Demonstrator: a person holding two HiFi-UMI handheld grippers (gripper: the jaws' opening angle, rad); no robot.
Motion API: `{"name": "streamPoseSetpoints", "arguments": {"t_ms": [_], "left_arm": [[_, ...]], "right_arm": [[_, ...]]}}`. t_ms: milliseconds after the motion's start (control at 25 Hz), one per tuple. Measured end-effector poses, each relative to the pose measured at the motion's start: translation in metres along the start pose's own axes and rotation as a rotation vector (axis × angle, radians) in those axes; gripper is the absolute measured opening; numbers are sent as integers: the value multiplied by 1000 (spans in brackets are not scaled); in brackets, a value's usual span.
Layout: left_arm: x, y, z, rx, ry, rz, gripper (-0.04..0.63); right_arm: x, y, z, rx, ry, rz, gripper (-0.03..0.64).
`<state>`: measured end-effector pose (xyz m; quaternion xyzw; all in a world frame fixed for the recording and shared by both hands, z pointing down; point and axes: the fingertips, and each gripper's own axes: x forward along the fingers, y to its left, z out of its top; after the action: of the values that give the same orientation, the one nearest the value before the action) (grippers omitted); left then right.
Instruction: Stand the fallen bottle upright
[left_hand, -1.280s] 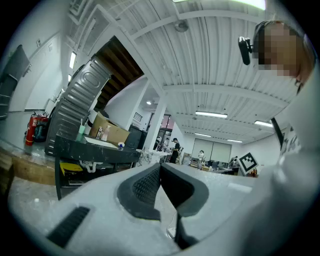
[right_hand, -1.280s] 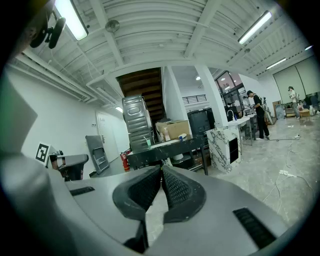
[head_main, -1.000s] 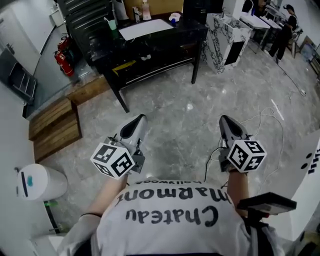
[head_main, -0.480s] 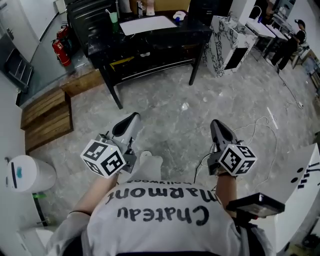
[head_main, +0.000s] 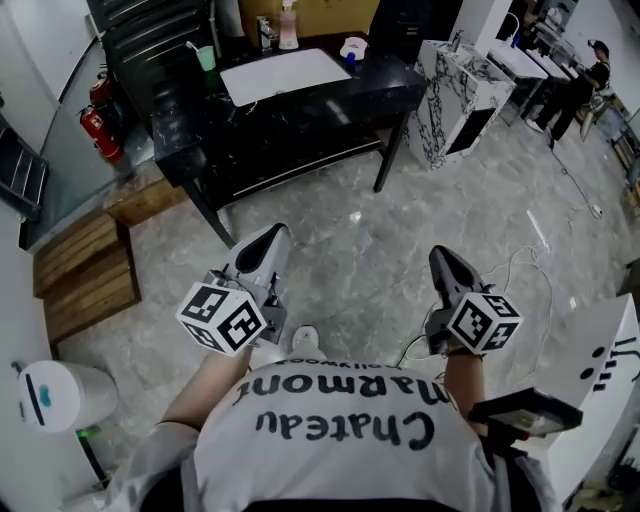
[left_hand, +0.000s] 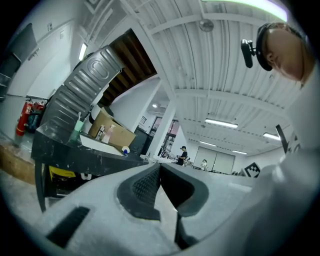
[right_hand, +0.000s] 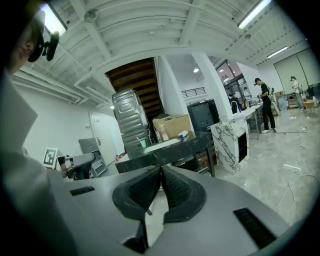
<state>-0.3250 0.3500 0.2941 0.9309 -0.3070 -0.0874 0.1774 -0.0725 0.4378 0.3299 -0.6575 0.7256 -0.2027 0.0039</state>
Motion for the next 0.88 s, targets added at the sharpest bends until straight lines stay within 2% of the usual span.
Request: {"name": "streamPoseSetpoints", "arguments": {"t_ms": [120,280,480,600,720,880], "left_arm": [[36,27,20,21,-10,-27,14],[73,59,37,81,-31,-47,15],[127,94,26,0,14,-40,14],[159,105,26,-29,8,-35,14],[195,109,30,-10,5,-48,14],[245,117,35,16,-10,-28,14]], "right_arm": [[52,7,28,-39,-14,26,18],[104,3,35,-51,-1,26,18],[132,-38,29,-14,56,-47,18],[147,-71,38,20,63,-77,18],[178,-100,55,45,42,-65,18],[234,-135,85,28,35,3,18]]}}
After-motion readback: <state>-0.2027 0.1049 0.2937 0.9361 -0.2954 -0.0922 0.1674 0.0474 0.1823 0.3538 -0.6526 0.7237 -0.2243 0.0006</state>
